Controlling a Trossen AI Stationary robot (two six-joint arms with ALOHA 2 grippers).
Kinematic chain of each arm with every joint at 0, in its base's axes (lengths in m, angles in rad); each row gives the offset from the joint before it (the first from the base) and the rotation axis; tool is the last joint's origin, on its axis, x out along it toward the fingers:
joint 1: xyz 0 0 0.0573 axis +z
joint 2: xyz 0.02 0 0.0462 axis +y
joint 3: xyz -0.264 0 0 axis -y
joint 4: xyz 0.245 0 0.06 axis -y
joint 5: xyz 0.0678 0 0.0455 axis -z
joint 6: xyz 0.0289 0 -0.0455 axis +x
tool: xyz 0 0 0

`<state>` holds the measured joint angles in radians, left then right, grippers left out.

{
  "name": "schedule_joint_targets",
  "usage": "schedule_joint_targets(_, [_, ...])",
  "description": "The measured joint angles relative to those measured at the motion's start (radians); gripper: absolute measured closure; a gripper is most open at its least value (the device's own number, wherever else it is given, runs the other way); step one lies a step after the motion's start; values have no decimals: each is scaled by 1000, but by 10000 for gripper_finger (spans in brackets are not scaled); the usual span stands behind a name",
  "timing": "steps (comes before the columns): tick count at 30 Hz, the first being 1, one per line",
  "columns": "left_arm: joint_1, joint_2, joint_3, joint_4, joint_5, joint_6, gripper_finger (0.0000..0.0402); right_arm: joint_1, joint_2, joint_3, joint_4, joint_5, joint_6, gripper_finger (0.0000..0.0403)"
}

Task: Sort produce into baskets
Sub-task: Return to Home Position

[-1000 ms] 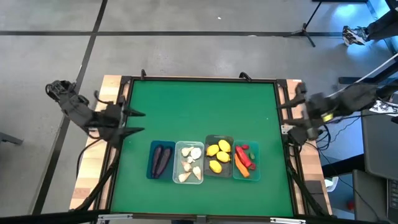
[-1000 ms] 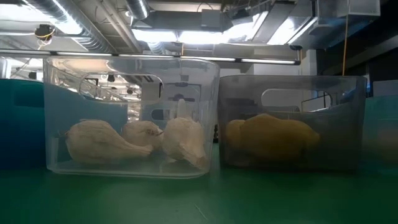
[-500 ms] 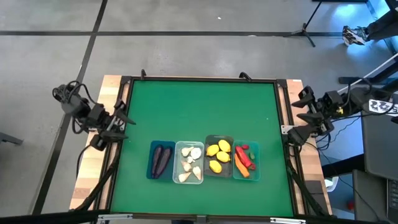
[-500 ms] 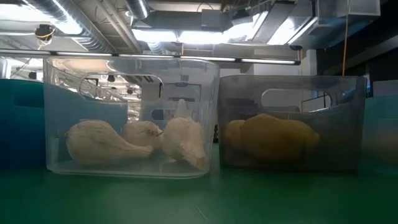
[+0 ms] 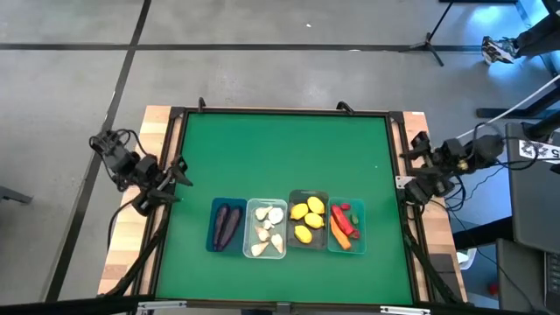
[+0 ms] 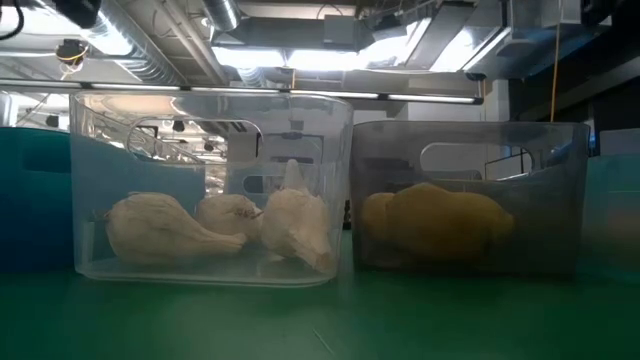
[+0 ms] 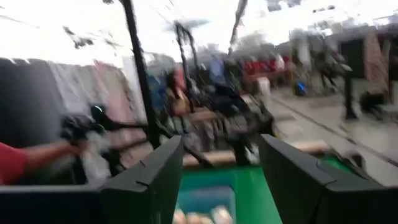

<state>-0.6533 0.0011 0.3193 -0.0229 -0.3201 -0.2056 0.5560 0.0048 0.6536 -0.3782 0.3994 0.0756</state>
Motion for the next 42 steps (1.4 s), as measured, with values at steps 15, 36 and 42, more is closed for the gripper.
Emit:
schedule_joint_targets(15, [1, 15, -312, 310, -41, -26, 150, 0, 0, -215, 130, 6, 52, 194])
schedule_joint_targets(36, [1, 15, -311, 98, 6, 36, 151, 0, -2, -636, 445, -82, -25, 194])
schedule_joint_targets(42, [0, 14, -311, 82, 7, 40, 151, 0, 4, -641, 448, -88, -34, 194])
